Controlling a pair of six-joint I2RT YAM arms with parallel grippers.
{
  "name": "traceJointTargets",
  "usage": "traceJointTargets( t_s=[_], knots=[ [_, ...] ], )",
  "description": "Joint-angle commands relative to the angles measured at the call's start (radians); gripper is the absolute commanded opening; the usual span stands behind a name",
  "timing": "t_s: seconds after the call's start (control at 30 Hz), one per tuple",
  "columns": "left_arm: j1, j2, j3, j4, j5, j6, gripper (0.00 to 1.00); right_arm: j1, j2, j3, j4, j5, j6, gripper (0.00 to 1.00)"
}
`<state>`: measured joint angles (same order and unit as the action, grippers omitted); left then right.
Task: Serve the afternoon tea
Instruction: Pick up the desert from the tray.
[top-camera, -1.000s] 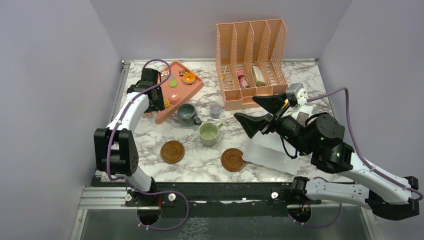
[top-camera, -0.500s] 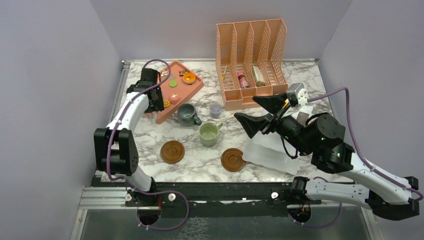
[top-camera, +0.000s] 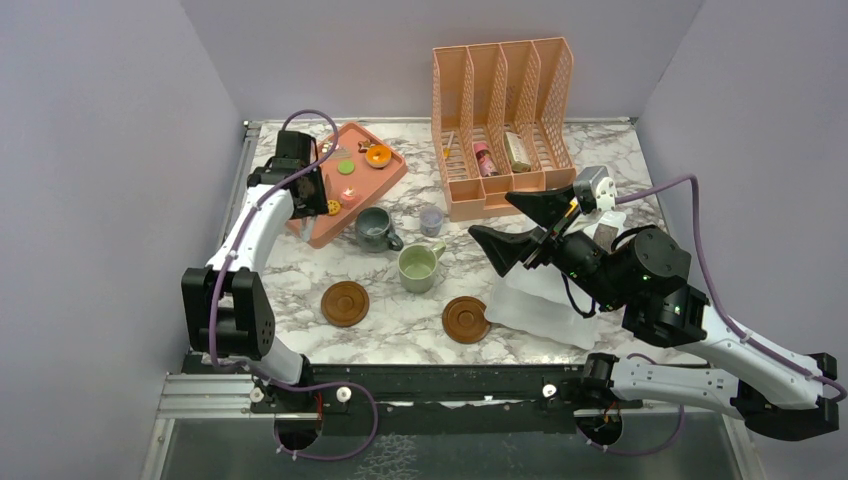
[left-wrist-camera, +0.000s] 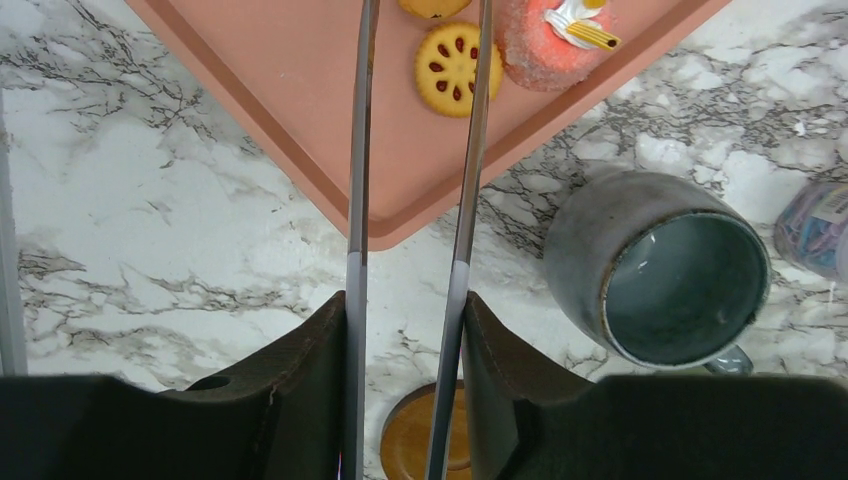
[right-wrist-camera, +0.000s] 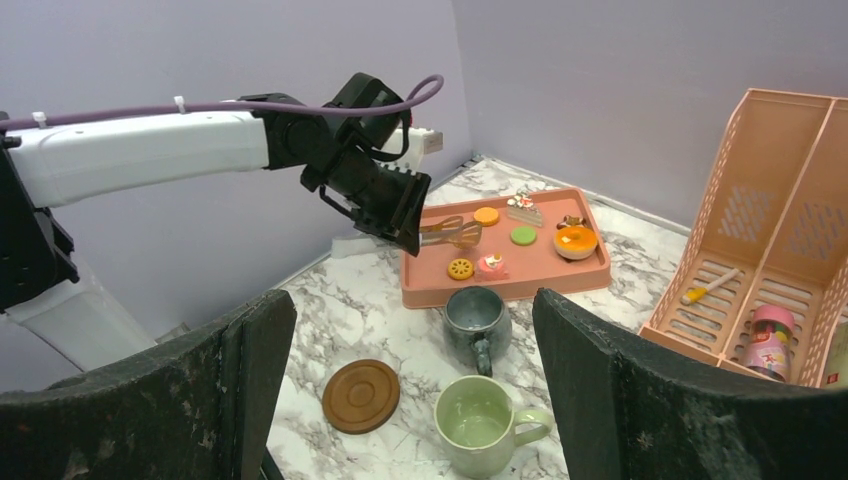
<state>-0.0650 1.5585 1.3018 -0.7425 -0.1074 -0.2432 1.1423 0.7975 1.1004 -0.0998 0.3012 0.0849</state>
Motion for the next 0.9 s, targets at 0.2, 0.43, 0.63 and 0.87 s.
traceJointTargets(
  t_s=[0.2,0.43,0.63,0.87],
  knots=[
    [-0.007,-0.141,0.042,0.053,0.199,-0.011,0.34,-0.002,-0.004,0.027,0.019,0.022,-0.021,0.94],
    [-0.094,-0.216,0.034,0.098,0.373,-0.028,0.34,-0.001,-0.007,0.035,0.028,0.035,-0.023,0.94],
    [-0.242,-0.223,0.075,0.11,0.452,-0.021,0.34,-0.001,-0.005,0.045,0.023,0.039,-0.016,0.94],
    [-0.403,-0.226,0.069,0.161,0.483,-0.083,0.34,-0.001,0.002,0.056,0.019,0.033,-0.01,0.94]
  ],
)
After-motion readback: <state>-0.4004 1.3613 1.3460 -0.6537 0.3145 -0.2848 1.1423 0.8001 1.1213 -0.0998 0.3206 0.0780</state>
